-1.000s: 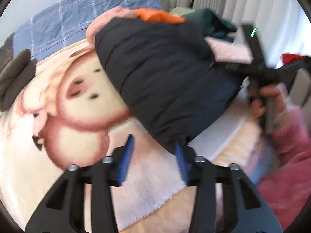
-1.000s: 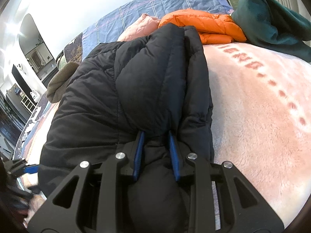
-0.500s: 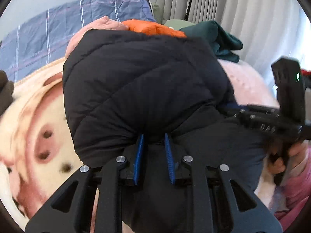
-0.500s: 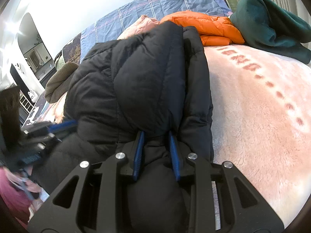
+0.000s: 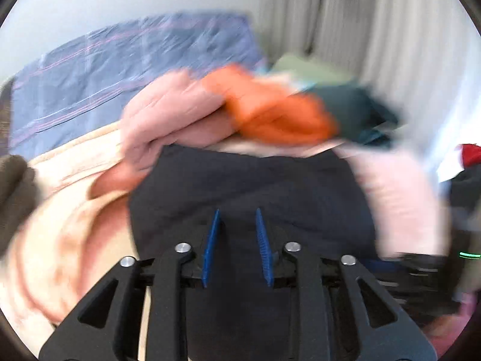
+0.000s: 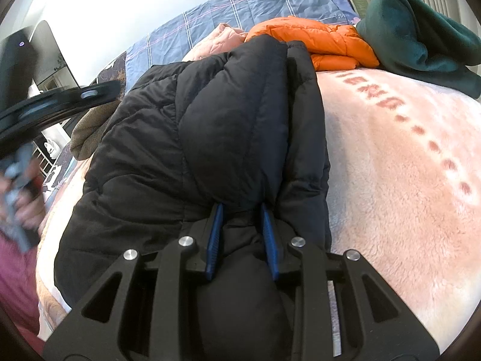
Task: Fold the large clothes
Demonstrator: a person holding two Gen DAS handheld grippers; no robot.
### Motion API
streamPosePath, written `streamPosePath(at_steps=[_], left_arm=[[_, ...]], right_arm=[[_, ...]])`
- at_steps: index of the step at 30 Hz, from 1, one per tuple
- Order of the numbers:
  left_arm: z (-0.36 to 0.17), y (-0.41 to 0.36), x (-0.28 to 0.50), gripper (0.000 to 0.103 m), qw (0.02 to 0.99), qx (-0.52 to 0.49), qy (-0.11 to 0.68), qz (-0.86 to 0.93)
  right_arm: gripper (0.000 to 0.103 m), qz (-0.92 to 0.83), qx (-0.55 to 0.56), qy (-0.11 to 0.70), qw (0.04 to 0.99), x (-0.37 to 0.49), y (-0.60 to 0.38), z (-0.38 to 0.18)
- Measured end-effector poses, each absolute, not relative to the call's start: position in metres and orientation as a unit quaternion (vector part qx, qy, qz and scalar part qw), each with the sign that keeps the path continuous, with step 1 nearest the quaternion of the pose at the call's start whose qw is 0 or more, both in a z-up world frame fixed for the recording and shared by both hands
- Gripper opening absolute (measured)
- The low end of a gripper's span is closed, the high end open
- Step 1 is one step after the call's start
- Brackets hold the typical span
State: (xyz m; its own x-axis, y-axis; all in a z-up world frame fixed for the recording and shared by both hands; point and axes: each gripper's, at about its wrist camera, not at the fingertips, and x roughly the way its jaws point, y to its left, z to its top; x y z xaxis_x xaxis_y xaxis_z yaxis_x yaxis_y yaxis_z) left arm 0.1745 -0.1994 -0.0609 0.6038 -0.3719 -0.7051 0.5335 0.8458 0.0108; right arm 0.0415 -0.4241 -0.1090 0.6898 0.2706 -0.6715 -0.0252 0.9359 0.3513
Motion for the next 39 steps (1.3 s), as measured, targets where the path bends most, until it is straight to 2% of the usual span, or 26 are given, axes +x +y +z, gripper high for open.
streamPosePath(at_steps=[1,2,3,5,10,13,16,19,21,23,35,39], left_arm=[[-0.081,-0.205,0.187,0.051,0.889,0.145,0.373,-0.223],[-0.104,-0.211,0.195,0.063,0.893,0.181,0.363,-0.194],[-0.113,-0.209,0.198,0.064,0.896,0.181,0.359,-0.186],[-0.113,-0.202,0.201,0.064,0.896,0.156,0.371,-0.186],[-0.107,-0.203,0.199,0.064,0.895,0.167,0.372,-0.182],[-0.083,-0.207,0.194,0.052,0.895,0.144,0.372,-0.200],[-0.050,-0.229,0.180,0.049,0.892,0.127,0.339,-0.270],[-0.037,-0.267,0.169,0.049,0.879,0.174,0.307,-0.320],[-0.066,-0.299,0.175,0.051,0.860,0.235,0.326,-0.314],[-0.112,-0.318,0.191,0.058,0.849,0.284,0.351,-0.273],[-0.114,-0.312,0.190,0.059,0.859,0.257,0.355,-0.265],[-0.078,-0.282,0.194,0.058,0.870,0.167,0.364,-0.287]], right_arm=[[0.027,0.084,0.160,0.384,0.906,0.041,-0.424,-0.109],[0.027,0.084,0.160,0.382,0.906,0.041,-0.424,-0.109],[0.027,0.084,0.160,0.382,0.906,0.041,-0.424,-0.108],[0.027,0.083,0.156,0.384,0.906,0.042,-0.423,-0.109],[0.027,0.085,0.156,0.386,0.906,0.043,-0.424,-0.109],[0.027,0.087,0.163,0.384,0.905,0.042,-0.426,-0.111],[0.027,0.088,0.164,0.385,0.904,0.043,-0.427,-0.111],[0.027,0.087,0.164,0.386,0.904,0.044,-0.427,-0.111],[0.027,0.087,0.164,0.385,0.904,0.044,-0.427,-0.111],[0.027,0.082,0.167,0.383,0.905,0.044,-0.428,-0.110],[0.027,0.077,0.152,0.387,0.906,0.045,-0.423,-0.110],[0.027,0.078,0.154,0.384,0.907,0.043,-0.424,-0.111]])
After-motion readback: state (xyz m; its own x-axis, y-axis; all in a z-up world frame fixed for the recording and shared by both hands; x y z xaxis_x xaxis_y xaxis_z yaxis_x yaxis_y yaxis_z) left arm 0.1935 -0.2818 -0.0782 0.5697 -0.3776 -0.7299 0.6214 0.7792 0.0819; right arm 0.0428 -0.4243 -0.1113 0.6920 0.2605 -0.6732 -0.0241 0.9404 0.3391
